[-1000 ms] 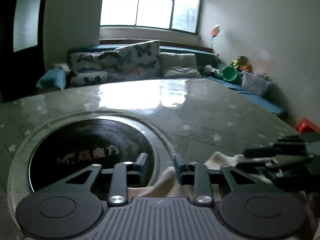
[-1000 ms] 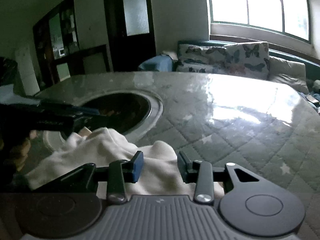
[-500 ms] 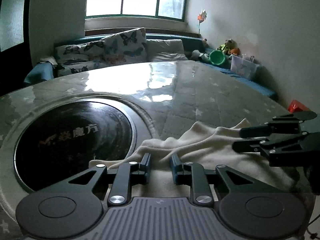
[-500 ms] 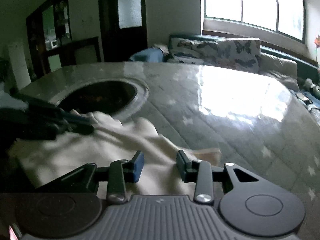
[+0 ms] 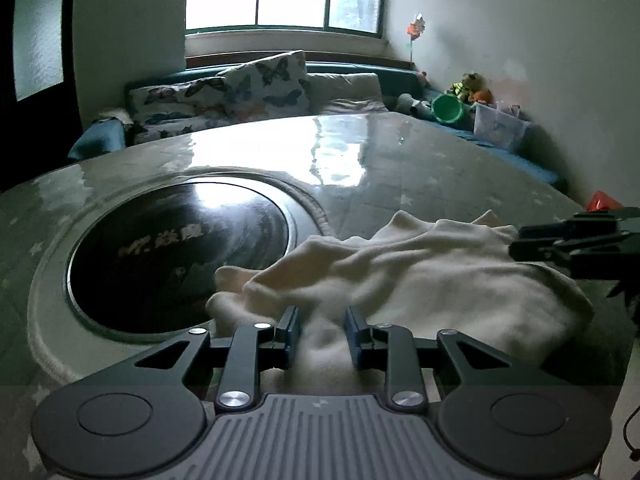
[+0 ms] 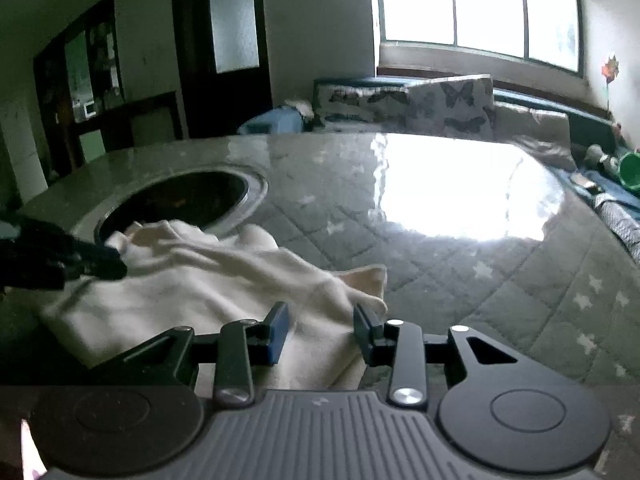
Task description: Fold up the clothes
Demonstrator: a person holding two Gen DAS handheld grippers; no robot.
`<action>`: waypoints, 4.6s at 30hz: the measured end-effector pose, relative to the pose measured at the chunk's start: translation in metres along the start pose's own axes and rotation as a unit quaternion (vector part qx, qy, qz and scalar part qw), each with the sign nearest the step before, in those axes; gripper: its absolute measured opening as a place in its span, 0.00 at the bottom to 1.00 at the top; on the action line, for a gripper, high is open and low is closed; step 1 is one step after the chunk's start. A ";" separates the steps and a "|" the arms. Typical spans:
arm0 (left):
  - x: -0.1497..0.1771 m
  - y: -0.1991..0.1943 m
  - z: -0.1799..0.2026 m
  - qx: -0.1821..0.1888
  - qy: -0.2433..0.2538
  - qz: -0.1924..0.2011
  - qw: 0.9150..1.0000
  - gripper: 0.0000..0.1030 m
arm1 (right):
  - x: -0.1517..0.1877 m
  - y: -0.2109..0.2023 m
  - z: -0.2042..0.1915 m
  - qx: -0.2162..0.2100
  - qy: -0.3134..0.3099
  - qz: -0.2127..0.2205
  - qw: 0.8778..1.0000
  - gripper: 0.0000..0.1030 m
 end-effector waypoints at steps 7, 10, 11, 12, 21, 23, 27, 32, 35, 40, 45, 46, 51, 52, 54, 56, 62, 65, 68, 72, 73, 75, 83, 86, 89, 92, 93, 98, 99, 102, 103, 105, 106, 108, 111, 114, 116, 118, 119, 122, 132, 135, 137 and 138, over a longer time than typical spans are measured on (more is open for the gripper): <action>0.009 -0.008 -0.005 -0.012 0.002 0.001 1.000 0.28 | 0.013 -0.010 -0.020 -0.024 -0.016 -0.015 0.999 0.35; 0.012 -0.013 -0.008 -0.018 -0.006 0.002 1.000 0.28 | 0.018 -0.015 -0.017 -0.014 -0.011 -0.016 1.000 0.35; 0.012 -0.016 -0.008 -0.019 -0.008 0.004 1.000 0.28 | 0.017 -0.019 -0.018 -0.014 -0.010 -0.012 1.000 0.35; 0.011 -0.020 -0.008 -0.019 -0.010 0.008 1.000 0.29 | 0.015 -0.022 -0.021 -0.016 -0.012 -0.008 1.000 0.35; 0.020 -0.032 0.024 0.007 0.022 0.020 1.000 0.32 | 0.009 -0.019 -0.068 -0.062 -0.055 0.010 0.996 0.40; 0.026 -0.029 0.027 0.007 0.030 0.013 0.999 0.33 | 0.010 -0.013 -0.075 -0.071 -0.061 0.007 0.996 0.40; 0.033 -0.029 0.028 0.006 0.035 0.010 0.999 0.39 | 0.022 -0.002 -0.084 -0.069 -0.093 -0.012 0.993 0.41; 0.026 -0.039 0.033 0.009 0.036 0.024 0.999 0.40 | 0.021 -0.009 -0.096 -0.067 -0.123 -0.006 0.990 0.43; 0.017 -0.045 0.042 0.025 0.036 0.039 0.998 0.41 | 0.019 -0.016 -0.099 -0.069 -0.124 0.003 0.990 0.44; 0.022 -0.030 0.058 0.036 0.047 0.026 0.998 0.41 | 0.031 -0.015 -0.087 -0.057 -0.102 -0.010 0.993 0.45; 0.028 -0.025 0.059 0.035 0.048 0.022 0.998 0.44 | 0.030 -0.023 -0.080 -0.060 -0.092 -0.009 0.994 0.47; 0.028 -0.026 0.058 0.037 0.046 0.020 0.998 0.44 | 0.027 -0.025 -0.077 -0.059 -0.088 -0.005 0.994 0.48; 0.033 -0.031 0.045 0.033 0.023 0.017 0.999 0.44 | 0.032 -0.022 -0.062 -0.058 -0.061 -0.013 0.996 0.49; 0.034 -0.031 0.042 0.033 0.015 0.014 0.999 0.44 | 0.034 -0.021 -0.060 -0.059 -0.058 -0.015 0.996 0.49; 0.033 -0.034 0.039 0.037 0.001 0.010 0.999 0.44 | 0.032 -0.022 -0.060 -0.059 -0.063 -0.014 0.996 0.49; 0.027 -0.037 0.038 0.038 -0.003 0.018 0.999 0.44 | 0.026 -0.024 -0.061 -0.061 -0.065 -0.007 0.996 0.49; 0.015 -0.025 0.022 0.024 -0.031 0.021 0.999 0.45 | 0.005 -0.016 -0.059 -0.063 -0.063 0.012 0.996 0.51; 0.020 -0.017 0.011 0.030 -0.055 0.006 0.998 0.45 | 0.004 -0.004 -0.053 -0.067 -0.049 0.004 0.997 0.51; 0.020 -0.021 0.005 0.038 -0.066 0.005 0.997 0.45 | 0.012 0.003 -0.045 -0.065 -0.036 -0.015 0.997 0.52; 0.002 -0.022 -0.001 0.030 -0.070 0.023 0.997 0.46 | 0.009 0.000 -0.040 -0.067 -0.024 -0.012 0.997 0.52; -0.002 -0.019 -0.002 0.031 -0.072 0.026 0.997 0.46 | 0.007 -0.001 -0.039 -0.065 -0.025 -0.009 0.998 0.52; -0.008 -0.009 -0.003 0.030 -0.077 0.025 0.996 0.46 | 0.005 0.001 -0.038 -0.064 -0.026 -0.008 0.998 0.52; 0.003 0.008 -0.019 -0.019 -0.063 0.005 0.998 0.47 | 0.009 0.006 -0.035 -0.067 -0.020 -0.013 0.997 0.53; -0.004 0.006 -0.023 -0.034 -0.069 0.011 0.997 0.47 | 0.009 0.008 -0.033 -0.068 -0.021 -0.014 0.997 0.54; -0.017 0.007 -0.020 -0.026 -0.071 0.022 0.997 0.44 | 0.010 0.007 -0.035 -0.068 -0.021 -0.013 0.997 0.56; -0.026 0.015 -0.009 -0.001 -0.062 0.026 0.998 0.40 | 0.011 0.007 -0.036 -0.068 -0.021 -0.013 0.997 0.56; -0.028 0.020 -0.007 0.006 -0.062 0.023 0.998 0.36 | 0.011 0.007 -0.036 -0.068 -0.021 -0.013 0.997 0.57; -0.030 0.050 -0.010 0.020 -0.086 -0.002 0.996 0.36 | 0.010 0.008 -0.036 -0.068 -0.021 -0.014 0.997 0.58; -0.029 0.053 -0.013 0.023 -0.097 -0.003 0.995 0.36 | 0.010 0.008 -0.036 -0.069 -0.020 -0.014 0.997 0.58; -0.030 0.055 -0.020 0.019 -0.114 -0.003 0.993 0.38 | 0.010 0.009 -0.035 -0.069 -0.020 -0.014 0.997 0.58; -0.030 0.055 -0.021 0.018 -0.116 -0.003 0.993 0.38 | 0.009 0.009 -0.036 -0.069 -0.020 -0.014 0.997 0.58; -0.032 0.048 -0.020 0.009 -0.108 0.006 0.994 0.38 | 0.008 0.008 -0.037 -0.070 -0.021 -0.015 0.997 0.58; -0.032 0.045 -0.020 0.005 -0.104 0.010 0.995 0.38 | 0.006 0.007 -0.037 -0.070 -0.022 -0.014 0.997 0.58; -0.035 0.037 -0.017 0.003 -0.098 0.023 0.995 0.36 | 0.001 0.006 -0.037 -0.071 -0.024 -0.011 0.997 0.58; -0.035 0.028 -0.011 0.005 -0.082 0.031 0.996 0.36 | -0.010 0.007 -0.033 -0.070 -0.024 -0.002 0.997 0.59; -0.031 0.021 -0.006 0.009 -0.074 0.033 0.997 0.36 | -0.015 0.017 -0.023 -0.063 -0.015 -0.006 0.998 0.59; -0.026 0.016 -0.006 0.010 -0.075 0.029 0.997 0.36 | -0.015 0.026 -0.013 -0.056 -0.004 -0.015 0.998 0.59; -0.021 0.011 -0.007 0.007 -0.074 0.021 0.997 0.37 | -0.012 0.035 0.001 -0.038 0.009 -0.022 0.999 0.59; -0.017 0.008 -0.009 0.006 -0.073 0.018 0.997 0.38 | -0.013 0.034 0.004 -0.034 0.014 -0.019 0.999 0.59; -0.009 -0.003 -0.013 -0.009 -0.069 0.015 0.997 0.45 | -0.015 0.021 0.007 -0.032 0.024 -0.002 0.999 0.59; 0.020 -0.021 -0.030 -0.039 -0.090 -0.007 0.995 0.53 | 0.006 -0.014 -0.001 -0.032 0.031 0.000 0.999 0.63; 0.025 -0.023 -0.035 -0.043 -0.099 -0.012 0.994 0.58 | 0.007 -0.017 0.010 -0.021 0.052 0.002 0.998 0.64; 0.026 -0.022 -0.036 -0.042 -0.105 -0.016 0.993 0.61 | 0.008 -0.015 0.018 -0.024 0.072 0.000 0.997 0.64; 0.026 -0.021 -0.037 -0.041 -0.109 -0.019 0.993 0.64 | 0.009 -0.014 0.021 -0.027 0.084 -0.002 0.996 0.64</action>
Point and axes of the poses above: each gripper's, at about its wrist camera, not at the fingertips, and y roughly the way its jaws point, z to its right, x to its underside, the point moved 9 cm from there along y, roughly the way its jaws point, and after that the axes turned 6 degrees about -x, right-handed, at the moved point
